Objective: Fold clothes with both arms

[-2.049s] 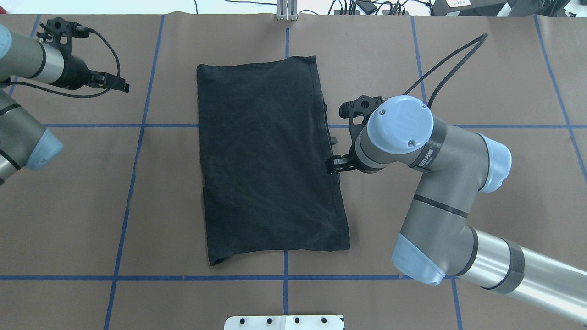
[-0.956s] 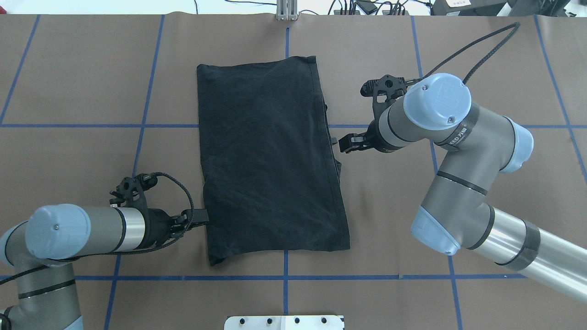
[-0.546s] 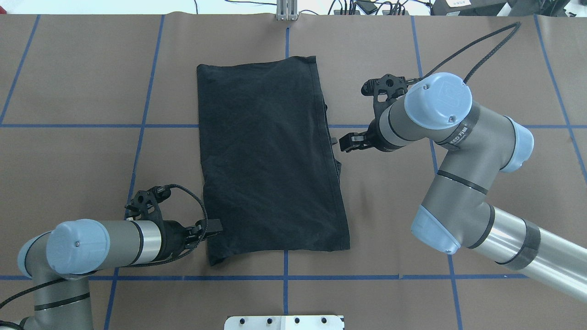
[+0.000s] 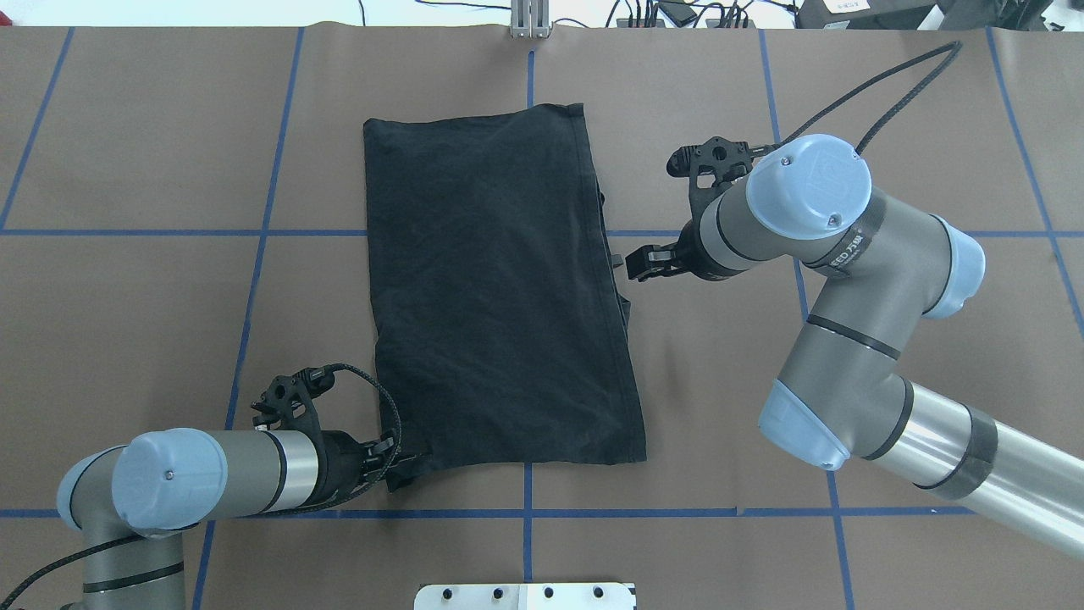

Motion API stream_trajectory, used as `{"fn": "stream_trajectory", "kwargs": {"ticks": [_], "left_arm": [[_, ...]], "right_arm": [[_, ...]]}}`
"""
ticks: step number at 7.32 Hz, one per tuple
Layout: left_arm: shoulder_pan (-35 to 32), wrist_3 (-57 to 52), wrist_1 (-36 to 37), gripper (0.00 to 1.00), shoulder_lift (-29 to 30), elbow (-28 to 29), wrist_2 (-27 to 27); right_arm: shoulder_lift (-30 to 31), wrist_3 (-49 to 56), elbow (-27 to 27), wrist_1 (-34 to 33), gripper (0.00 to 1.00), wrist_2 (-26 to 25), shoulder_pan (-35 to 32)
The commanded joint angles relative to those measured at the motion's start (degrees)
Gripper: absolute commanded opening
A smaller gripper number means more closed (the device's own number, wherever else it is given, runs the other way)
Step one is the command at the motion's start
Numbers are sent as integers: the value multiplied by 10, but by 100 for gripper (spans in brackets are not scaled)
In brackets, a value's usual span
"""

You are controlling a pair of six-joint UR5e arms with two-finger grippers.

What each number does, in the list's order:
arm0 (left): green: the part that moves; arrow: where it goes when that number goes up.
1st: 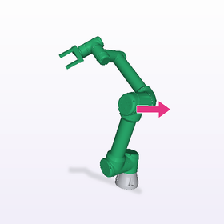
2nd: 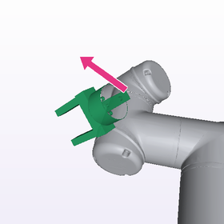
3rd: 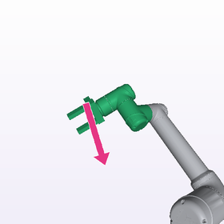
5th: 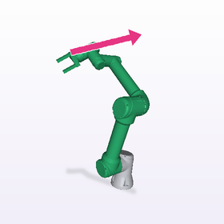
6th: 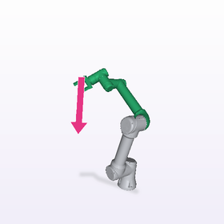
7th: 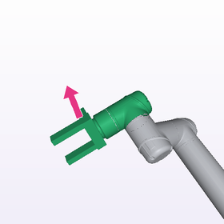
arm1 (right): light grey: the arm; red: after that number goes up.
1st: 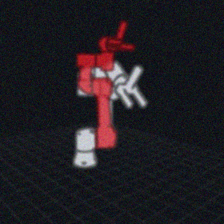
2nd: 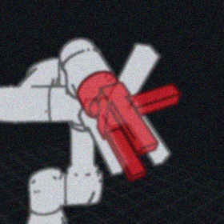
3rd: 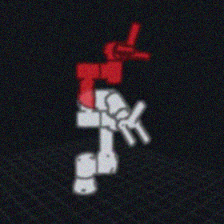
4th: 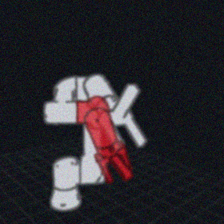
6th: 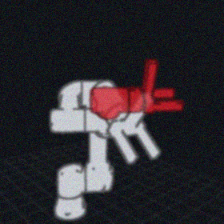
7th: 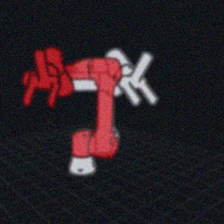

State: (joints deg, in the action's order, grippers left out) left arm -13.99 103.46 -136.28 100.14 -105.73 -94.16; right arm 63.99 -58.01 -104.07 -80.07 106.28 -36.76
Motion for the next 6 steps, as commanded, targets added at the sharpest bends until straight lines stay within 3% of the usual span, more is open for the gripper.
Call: {"fn": "stream_trajectory", "kwargs": {"ticks": [1,2,3,5,6], "left_arm": [[0,-2,3,82,0,3,-1],[0,-2,10,82,1,3,-1],[0,-1,10,71,1,3,-1],[0,-2,11,37,1,3,-1],[0,-2,11,28,1,3,-1]], "right_arm": [[-1,-2,-2,0,100,1,0],[-1,-3,-2,0,100,1,0],[-1,-3,-2,0,100,1,0],[-1,-3,-3,0,100,1,0],[-1,-3,-3,0,100,1,0]]}}
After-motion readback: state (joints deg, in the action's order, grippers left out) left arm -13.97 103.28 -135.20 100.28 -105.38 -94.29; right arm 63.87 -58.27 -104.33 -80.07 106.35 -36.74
